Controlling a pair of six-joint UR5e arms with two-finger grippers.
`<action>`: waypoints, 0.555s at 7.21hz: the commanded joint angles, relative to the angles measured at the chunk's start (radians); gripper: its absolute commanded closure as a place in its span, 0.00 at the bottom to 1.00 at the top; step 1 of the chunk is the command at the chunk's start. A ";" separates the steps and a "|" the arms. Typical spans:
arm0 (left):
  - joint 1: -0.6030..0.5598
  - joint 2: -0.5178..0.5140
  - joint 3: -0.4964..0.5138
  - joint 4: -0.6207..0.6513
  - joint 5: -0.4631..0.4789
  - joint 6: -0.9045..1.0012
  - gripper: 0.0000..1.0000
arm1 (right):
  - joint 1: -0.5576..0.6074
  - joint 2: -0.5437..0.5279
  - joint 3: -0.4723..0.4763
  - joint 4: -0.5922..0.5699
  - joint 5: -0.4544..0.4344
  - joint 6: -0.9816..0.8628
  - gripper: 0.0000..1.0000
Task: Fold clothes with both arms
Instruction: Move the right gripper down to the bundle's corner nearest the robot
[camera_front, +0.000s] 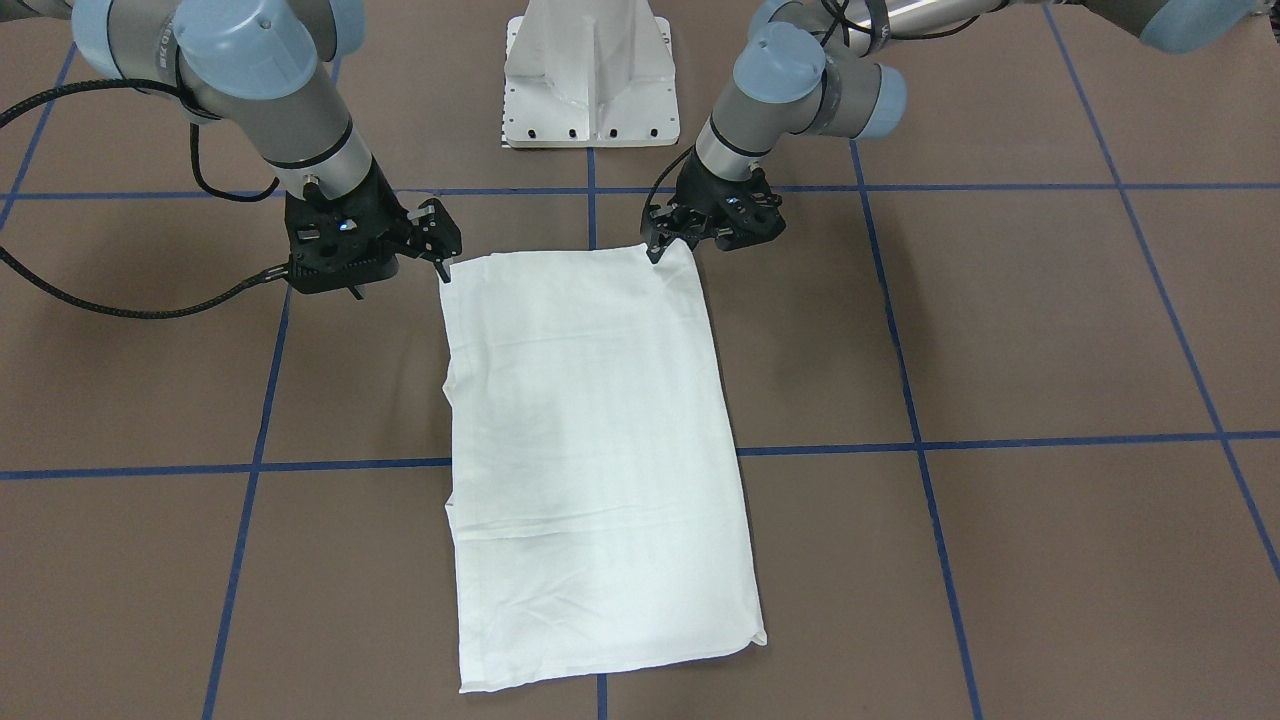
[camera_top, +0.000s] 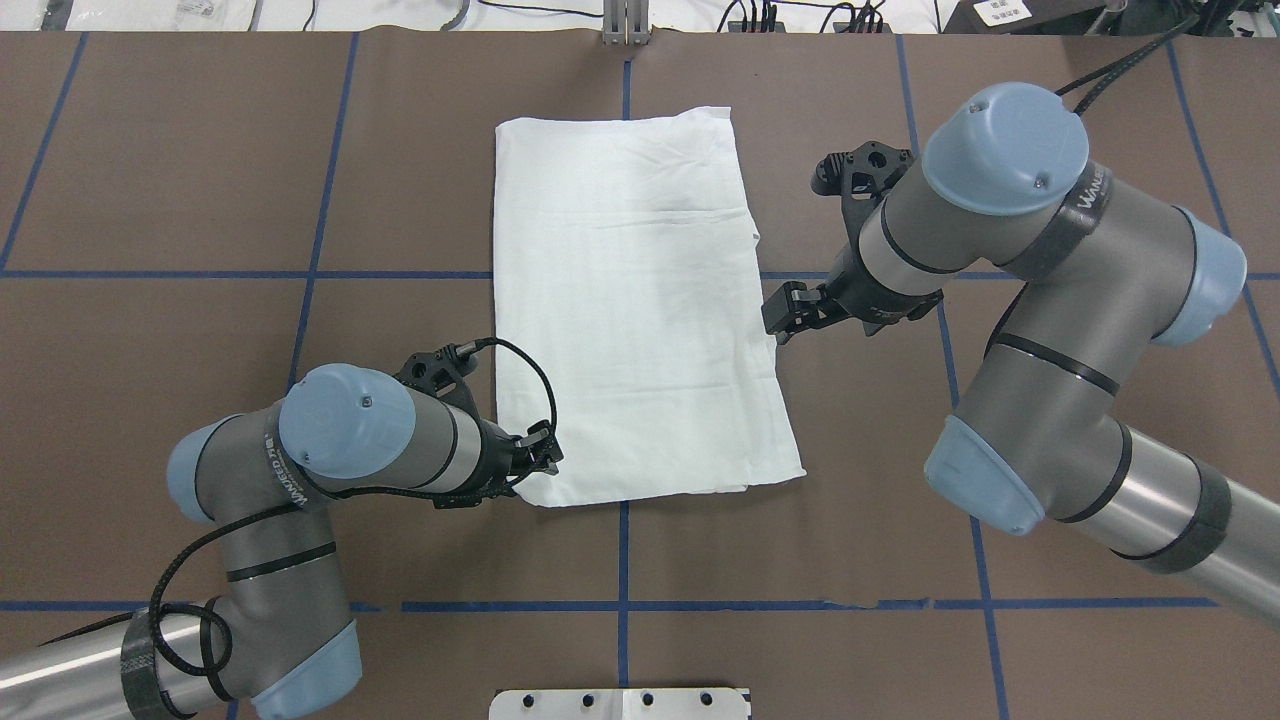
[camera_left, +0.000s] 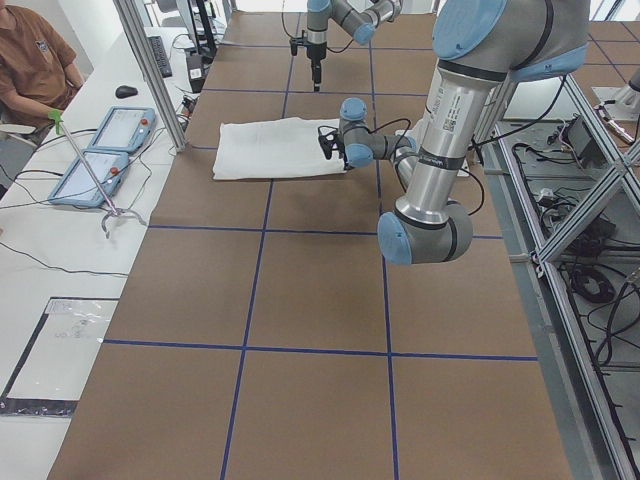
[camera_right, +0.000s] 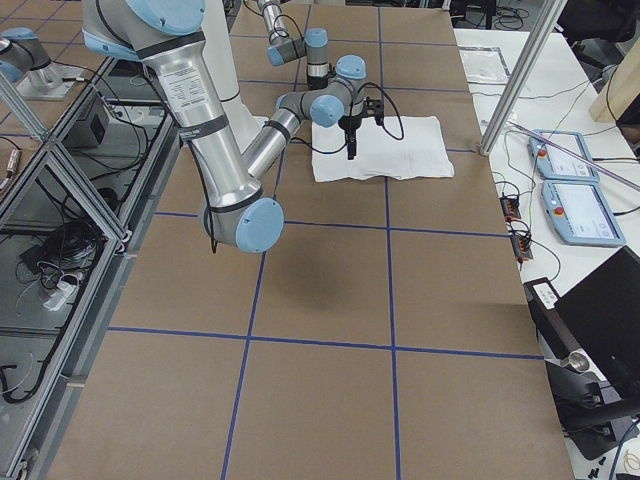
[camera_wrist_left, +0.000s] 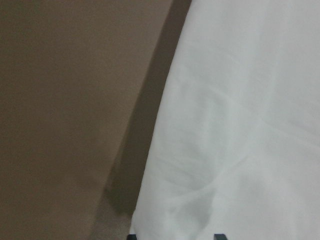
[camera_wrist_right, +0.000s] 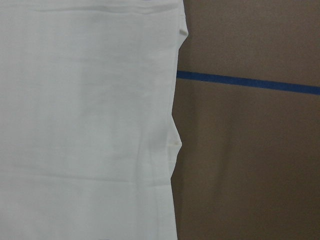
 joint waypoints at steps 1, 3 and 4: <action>-0.012 0.000 0.009 0.001 0.008 0.002 0.43 | 0.001 0.003 0.000 -0.001 0.000 0.000 0.00; -0.018 0.006 0.011 0.002 0.008 0.002 0.45 | -0.001 0.001 0.000 -0.003 0.000 0.000 0.00; -0.018 0.007 0.012 0.001 0.007 0.003 0.45 | -0.001 0.003 -0.002 -0.003 0.000 0.000 0.00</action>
